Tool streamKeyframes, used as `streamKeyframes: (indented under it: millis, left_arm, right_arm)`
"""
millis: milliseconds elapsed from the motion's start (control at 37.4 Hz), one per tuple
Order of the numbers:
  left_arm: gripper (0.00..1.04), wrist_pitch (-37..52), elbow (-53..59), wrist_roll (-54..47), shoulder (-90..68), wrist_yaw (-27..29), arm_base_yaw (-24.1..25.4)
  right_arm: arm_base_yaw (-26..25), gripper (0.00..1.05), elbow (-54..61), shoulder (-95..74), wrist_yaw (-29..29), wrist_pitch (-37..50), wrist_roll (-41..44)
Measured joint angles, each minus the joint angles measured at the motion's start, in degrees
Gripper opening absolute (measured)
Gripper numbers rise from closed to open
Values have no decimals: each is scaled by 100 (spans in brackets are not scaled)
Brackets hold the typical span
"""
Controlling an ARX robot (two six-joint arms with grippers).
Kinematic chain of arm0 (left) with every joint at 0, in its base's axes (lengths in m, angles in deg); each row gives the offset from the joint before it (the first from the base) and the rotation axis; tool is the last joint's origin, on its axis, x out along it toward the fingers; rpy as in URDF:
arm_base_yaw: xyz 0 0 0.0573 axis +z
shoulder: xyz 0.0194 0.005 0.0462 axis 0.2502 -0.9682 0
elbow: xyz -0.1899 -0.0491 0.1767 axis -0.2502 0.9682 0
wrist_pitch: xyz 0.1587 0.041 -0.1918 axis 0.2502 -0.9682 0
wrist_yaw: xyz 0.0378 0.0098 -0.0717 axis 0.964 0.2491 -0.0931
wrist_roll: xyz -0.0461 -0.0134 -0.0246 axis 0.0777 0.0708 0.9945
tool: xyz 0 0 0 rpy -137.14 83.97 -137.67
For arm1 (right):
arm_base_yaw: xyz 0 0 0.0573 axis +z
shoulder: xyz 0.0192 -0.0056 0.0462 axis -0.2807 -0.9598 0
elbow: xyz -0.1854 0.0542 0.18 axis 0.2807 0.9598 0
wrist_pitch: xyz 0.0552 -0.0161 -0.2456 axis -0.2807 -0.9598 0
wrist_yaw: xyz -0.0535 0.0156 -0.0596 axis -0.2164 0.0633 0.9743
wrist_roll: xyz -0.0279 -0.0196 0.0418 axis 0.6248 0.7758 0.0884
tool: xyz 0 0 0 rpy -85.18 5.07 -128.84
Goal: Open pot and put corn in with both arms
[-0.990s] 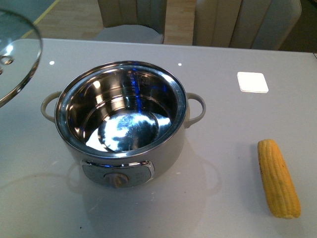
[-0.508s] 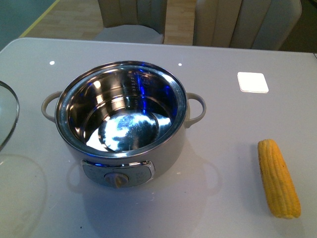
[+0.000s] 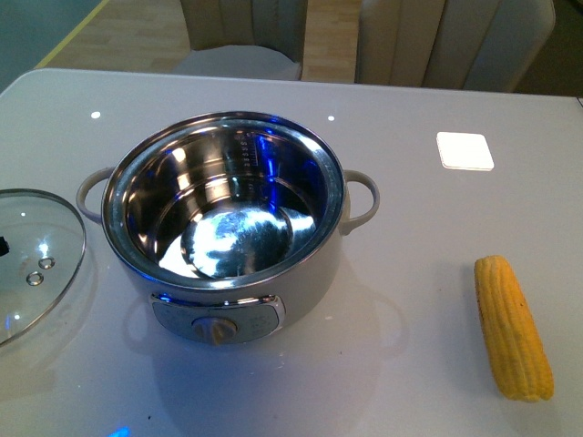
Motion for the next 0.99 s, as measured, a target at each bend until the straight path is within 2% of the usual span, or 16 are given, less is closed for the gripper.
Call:
streamKeyframes:
  millis: [669, 856, 990]
  left_arm:
    - [45, 382, -472, 81, -813, -81, 0]
    - [83, 378, -210, 37, -503, -15, 20]
    - [99, 269, -37, -2, 17, 15, 61]
  right_arm:
    - [0, 96, 0, 0, 0, 0, 0]
    - [0, 96, 0, 0, 0, 0, -2]
    - [0, 96, 0, 0, 0, 0, 0]
